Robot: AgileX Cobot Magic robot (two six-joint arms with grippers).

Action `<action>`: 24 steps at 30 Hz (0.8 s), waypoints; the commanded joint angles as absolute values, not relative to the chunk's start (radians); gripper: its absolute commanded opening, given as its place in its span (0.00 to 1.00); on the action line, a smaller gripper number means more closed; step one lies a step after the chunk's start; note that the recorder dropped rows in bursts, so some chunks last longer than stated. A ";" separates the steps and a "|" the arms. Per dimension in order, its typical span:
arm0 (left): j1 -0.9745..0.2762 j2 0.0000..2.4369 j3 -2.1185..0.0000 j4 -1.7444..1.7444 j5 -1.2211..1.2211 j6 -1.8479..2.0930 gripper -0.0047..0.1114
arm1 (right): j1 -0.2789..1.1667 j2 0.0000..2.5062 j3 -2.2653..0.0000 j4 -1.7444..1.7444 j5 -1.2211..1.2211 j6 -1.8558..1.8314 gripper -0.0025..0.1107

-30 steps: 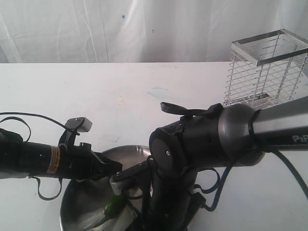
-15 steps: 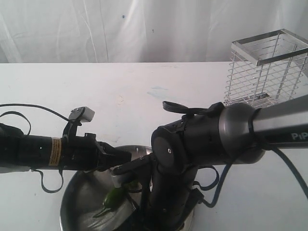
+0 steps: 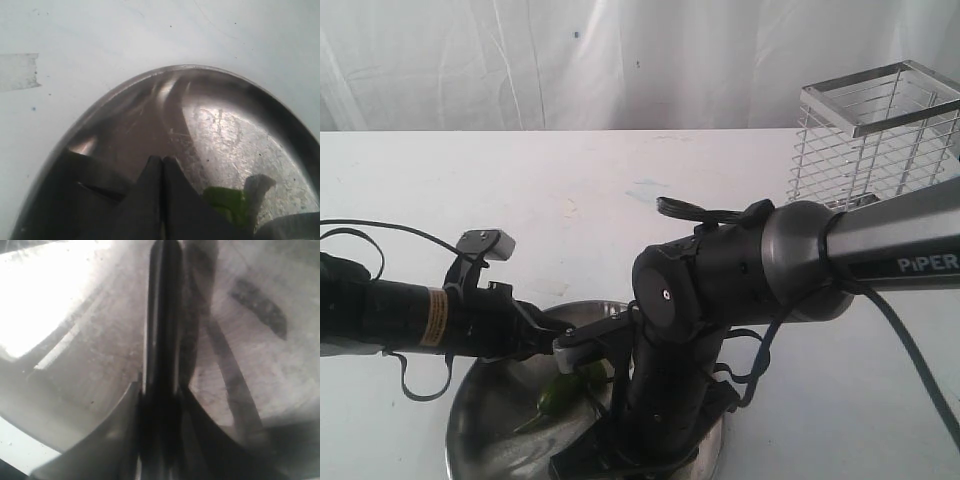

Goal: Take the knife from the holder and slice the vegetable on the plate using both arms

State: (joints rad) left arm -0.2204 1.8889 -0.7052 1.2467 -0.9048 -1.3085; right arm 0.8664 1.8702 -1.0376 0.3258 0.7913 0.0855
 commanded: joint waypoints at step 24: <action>-0.221 1.965 -0.701 1.166 -1.043 -1.268 0.04 | 0.858 1.877 -1.063 0.101 0.642 0.131 0.02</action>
State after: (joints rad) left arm -0.2118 1.9508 -0.7192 1.1936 -1.0123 -1.3170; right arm 0.8664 1.8835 -1.0639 0.1929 0.7740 0.1027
